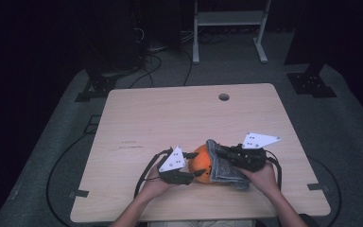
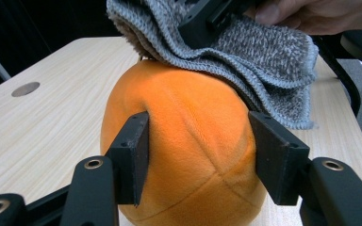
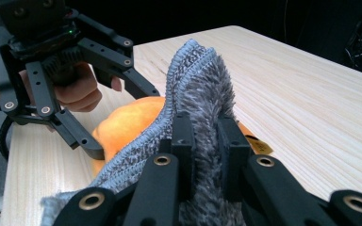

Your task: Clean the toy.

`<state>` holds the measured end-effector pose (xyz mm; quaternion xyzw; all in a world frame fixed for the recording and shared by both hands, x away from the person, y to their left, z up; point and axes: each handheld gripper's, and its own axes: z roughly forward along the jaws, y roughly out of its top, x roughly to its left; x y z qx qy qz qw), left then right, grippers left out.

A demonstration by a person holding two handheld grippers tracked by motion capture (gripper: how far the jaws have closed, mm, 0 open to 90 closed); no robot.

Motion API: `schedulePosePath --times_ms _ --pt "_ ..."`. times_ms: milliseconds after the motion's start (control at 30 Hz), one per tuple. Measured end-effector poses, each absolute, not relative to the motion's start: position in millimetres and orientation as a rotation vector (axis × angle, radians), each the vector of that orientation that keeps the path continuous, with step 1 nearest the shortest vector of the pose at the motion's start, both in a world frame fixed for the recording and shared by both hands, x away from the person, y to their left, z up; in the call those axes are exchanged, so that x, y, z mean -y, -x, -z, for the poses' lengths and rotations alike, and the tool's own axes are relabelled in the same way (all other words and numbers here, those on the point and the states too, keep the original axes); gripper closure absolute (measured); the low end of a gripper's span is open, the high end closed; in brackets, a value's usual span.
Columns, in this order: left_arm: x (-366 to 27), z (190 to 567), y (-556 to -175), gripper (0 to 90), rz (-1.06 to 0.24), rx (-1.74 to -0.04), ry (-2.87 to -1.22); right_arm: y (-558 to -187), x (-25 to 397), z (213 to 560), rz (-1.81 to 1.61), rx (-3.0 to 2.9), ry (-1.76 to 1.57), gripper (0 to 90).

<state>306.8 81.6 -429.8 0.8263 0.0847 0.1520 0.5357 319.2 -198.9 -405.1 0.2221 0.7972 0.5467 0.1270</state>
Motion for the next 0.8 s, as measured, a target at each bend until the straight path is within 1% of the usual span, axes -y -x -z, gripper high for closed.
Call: schedulePosePath --times_ms 133,200,367,467,500,567,633,700,733,767,800 --pt "-77.1 429.5 -302.2 42.4 -0.403 -0.154 -1.98 -311.8 192.7 401.2 -1.689 -2.307 -0.553 79.1" --pt "-75.2 429.1 -299.2 42.5 -0.447 -0.127 -2.011 -310.8 184.2 402.9 -1.649 -2.32 -0.522 79.1" --pt "-82.1 432.7 -305.5 44.0 -0.387 -0.212 -1.984 -320.3 197.1 409.0 -1.599 -2.296 -0.654 79.3" --pt "-86.5 434.3 -309.6 44.4 -0.375 -0.254 -1.991 -325.5 206.5 414.7 -1.557 -2.296 -0.745 79.3" --pt "-91.3 435.2 -313.9 44.4 -0.369 -0.312 -2.001 -324.6 208.5 414.6 -1.566 -2.29 -0.745 79.2" --pt "-93.8 435.8 -316.5 44.3 -0.361 -0.339 -2.004 -322.2 209.7 414.2 -1.611 -2.281 -0.715 79.1" --pt "-98.0 438.1 -322.4 43.2 -0.333 -0.408 -1.993 -314.5 202.6 412.6 -1.643 -2.301 -0.626 79.1" --pt "-98.2 438.1 -323.5 41.5 -0.34 -0.427 -1.987 -313.9 196.5 415.3 -1.62 -2.328 -0.607 79.1" --pt "-98.2 438.1 -323.5 39.1 -0.34 -0.427 -1.987 -314.6 193.3 417.6 -1.594 -2.341 -0.608 79.1" --pt "-98.0 437.5 -322.7 39.1 -0.355 -0.426 -1.978 -314.6 193.3 417.6 -1.594 -2.341 -0.608 79.1" --pt "-98.1 436.2 -321.3 35.2 -0.371 -0.405 -1.969 -316.6 190.6 420.6 -1.575 -2.348 -0.621 79.1"
